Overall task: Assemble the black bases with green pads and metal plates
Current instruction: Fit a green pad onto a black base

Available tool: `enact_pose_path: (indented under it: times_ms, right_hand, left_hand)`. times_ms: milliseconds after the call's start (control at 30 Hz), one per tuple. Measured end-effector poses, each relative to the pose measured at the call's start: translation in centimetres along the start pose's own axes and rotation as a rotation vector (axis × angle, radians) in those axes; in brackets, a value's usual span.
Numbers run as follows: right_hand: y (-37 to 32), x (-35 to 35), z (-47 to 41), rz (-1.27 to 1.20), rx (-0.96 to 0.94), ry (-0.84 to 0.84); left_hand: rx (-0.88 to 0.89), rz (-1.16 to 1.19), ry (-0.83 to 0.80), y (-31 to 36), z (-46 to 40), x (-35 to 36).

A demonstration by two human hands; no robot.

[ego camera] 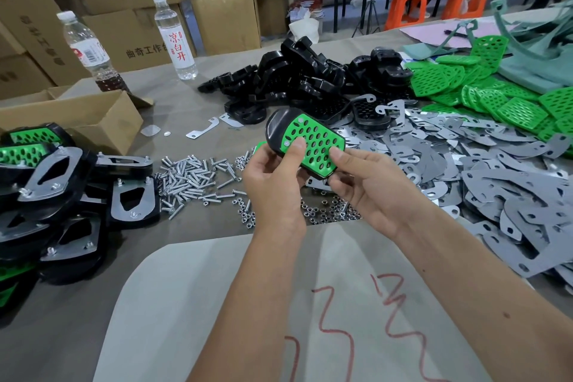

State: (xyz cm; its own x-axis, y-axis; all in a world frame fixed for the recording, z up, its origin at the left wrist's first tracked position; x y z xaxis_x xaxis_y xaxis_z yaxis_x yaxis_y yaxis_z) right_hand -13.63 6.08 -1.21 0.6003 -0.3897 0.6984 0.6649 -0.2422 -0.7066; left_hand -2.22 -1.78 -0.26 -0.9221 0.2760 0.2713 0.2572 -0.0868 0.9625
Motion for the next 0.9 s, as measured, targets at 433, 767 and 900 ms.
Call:
enact_pose_path:
  times_ms: [433, 767, 900]
  right_hand:
    - [-0.1, -0.3, -0.1, 0.283, -0.187, 0.134]
    - [-0.6, 0.5, 0.4, 0.439, -0.311, 0.115]
    - [-1.1, 0.6, 0.8, 0.501, -0.378, 0.105]
  left_hand:
    - [-0.111, 0.002, 0.049, -0.9, -0.3, -0.2]
    - [-0.146, 0.036, 0.123, -0.7, -0.3, -0.4]
    - [-0.136, 0.026, 0.11, -0.6, -0.4, -0.2]
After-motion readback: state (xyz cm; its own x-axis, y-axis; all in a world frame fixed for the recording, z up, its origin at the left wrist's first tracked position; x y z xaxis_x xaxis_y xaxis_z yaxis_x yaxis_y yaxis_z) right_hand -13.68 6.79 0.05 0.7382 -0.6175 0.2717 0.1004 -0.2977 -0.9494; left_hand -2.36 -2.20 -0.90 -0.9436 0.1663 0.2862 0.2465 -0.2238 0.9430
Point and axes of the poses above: each hand's wrist, its own z-axis away from the middle knuckle, its own x-axis out of the palm, y = z × x, the point moved 6 cm from there along -z, towards the middle knuckle, and after that the axes turned 15 degrees about -z, right-handed, at the moved point
